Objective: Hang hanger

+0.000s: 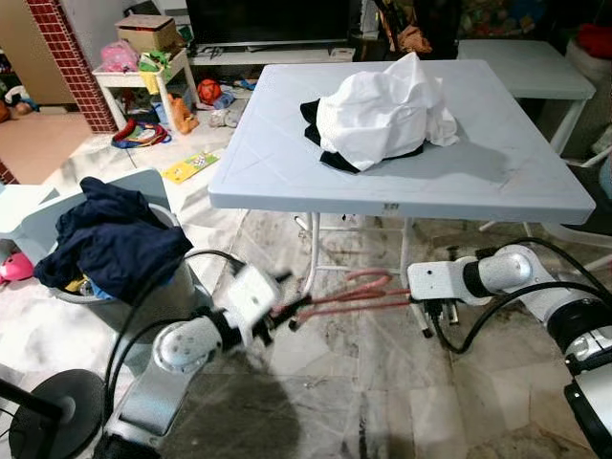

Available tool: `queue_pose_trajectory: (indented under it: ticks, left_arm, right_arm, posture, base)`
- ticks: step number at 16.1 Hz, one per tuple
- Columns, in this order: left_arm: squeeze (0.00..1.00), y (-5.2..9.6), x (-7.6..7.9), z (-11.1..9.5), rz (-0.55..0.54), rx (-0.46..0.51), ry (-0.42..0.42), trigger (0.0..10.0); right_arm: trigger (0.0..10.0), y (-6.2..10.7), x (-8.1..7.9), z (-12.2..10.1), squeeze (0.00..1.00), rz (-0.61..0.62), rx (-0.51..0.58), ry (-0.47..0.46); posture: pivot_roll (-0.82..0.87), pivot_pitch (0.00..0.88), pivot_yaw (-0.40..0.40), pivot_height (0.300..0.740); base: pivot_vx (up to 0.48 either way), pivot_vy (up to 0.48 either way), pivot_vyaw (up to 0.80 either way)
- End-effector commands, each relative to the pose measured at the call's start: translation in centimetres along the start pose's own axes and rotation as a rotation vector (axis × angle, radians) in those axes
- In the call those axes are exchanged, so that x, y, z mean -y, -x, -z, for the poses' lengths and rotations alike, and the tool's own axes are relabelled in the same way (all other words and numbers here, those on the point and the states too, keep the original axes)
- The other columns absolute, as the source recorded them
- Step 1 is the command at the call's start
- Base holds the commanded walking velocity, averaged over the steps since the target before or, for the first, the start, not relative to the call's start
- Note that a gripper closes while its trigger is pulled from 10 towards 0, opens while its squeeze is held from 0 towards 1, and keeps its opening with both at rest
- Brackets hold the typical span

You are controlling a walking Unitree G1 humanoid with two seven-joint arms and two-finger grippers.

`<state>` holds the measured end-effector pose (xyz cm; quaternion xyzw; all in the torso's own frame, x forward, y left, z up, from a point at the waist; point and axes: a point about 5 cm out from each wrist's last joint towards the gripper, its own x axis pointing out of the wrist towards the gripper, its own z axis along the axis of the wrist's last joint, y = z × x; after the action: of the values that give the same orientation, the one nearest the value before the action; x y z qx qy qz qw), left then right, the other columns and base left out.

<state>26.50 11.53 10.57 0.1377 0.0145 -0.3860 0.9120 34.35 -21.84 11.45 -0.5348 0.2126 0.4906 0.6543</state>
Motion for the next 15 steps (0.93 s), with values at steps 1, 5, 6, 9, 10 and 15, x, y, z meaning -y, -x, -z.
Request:
queue_pose_trajectory:
  ticks: [1,5,6,9,10,15]
  left_arm:
    - [1.00,0.5,-0.6,-0.2,-0.078,0.034,0.035,10.0]
    - [1.00,2.6,-3.8,0.8,-0.505,0.107,0.282,10.0]
    - [1.00,3.3,-4.5,1.2,-0.580,0.110,0.309,10.0]
    - [1.00,5.3,-6.1,2.3,-0.802,0.091,0.355,10.0]
    - [1.00,5.5,-6.2,2.5,-0.828,0.087,0.358,10.0]
    - [1.00,5.6,-5.9,4.1,-0.905,0.030,0.428,10.0]
  right_arm:
    - [0.0,0.0,0.3,0.2,0.00,0.042,-0.025,-0.006]
    - [0.0,-0.7,0.1,0.6,0.00,0.168,0.009,-0.194]
    - [0.0,-0.9,-0.1,0.6,0.00,0.194,0.056,-0.261]
    - [0.0,-1.1,-0.4,0.2,0.00,0.310,0.252,-0.500]
    - [0.0,-1.0,-0.2,0.2,0.00,0.349,0.285,-0.546]
    - [0.0,-1.1,0.8,0.6,0.00,0.793,0.358,-0.946]
  posture:
    - [-0.09,0.000,0.025,0.740]
    - [-0.09,0.000,0.018,0.740]
    - [-0.09,0.000,0.016,0.740]
    - [-0.09,0.000,0.031,0.740]
    - [-0.10,0.000,0.034,0.740]
    - [-0.10,0.000,0.053,0.740]
  base:
    - [0.000,0.000,0.00]
    - [0.000,0.000,0.00]
    - [0.000,0.000,0.00]
    - [0.000,0.000,0.00]
    - [0.000,0.000,0.00]
    - [0.000,0.000,0.00]
